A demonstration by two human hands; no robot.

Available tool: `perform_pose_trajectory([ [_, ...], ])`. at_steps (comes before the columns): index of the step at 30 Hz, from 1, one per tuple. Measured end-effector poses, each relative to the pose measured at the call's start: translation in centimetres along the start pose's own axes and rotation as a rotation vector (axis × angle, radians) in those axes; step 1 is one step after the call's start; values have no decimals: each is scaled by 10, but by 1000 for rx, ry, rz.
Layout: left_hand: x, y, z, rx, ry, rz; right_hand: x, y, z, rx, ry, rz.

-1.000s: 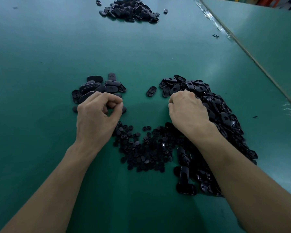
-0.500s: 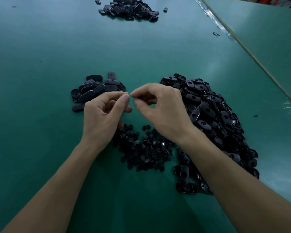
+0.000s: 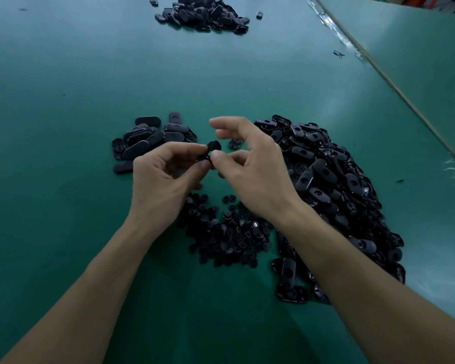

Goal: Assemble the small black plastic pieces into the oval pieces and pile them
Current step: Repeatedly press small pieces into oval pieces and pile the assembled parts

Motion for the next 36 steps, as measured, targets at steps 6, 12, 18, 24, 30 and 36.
perform_pose_trajectory([
  [6,-2,5,0,-14,12,-16,17,-4,3,-26,116,-23],
  [12,-9,5,1,-28,-29,-91,18,-5,5,-35,105,153],
  [18,-17,-1,2,38,-35,-42,30,-4,5,-115,169,-84],
  [24,-13,-17,6,145,-10,4,51,12,-9,-393,235,-641],
  [30,-1,-8,-1,110,39,115,47,14,-7,-334,204,-620],
  [36,-9,-23,0,225,-19,217,47,12,-7,-327,214,-592],
])
Point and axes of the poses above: each hand's wrist, its own z-axis towards the middle knuckle, its own y-axis out of the palm, x = y × z, the point moved 10 cm from there along z, towards the middle knuckle, and after that the axes turned 8 degrees about z, right-handed, at the moved point
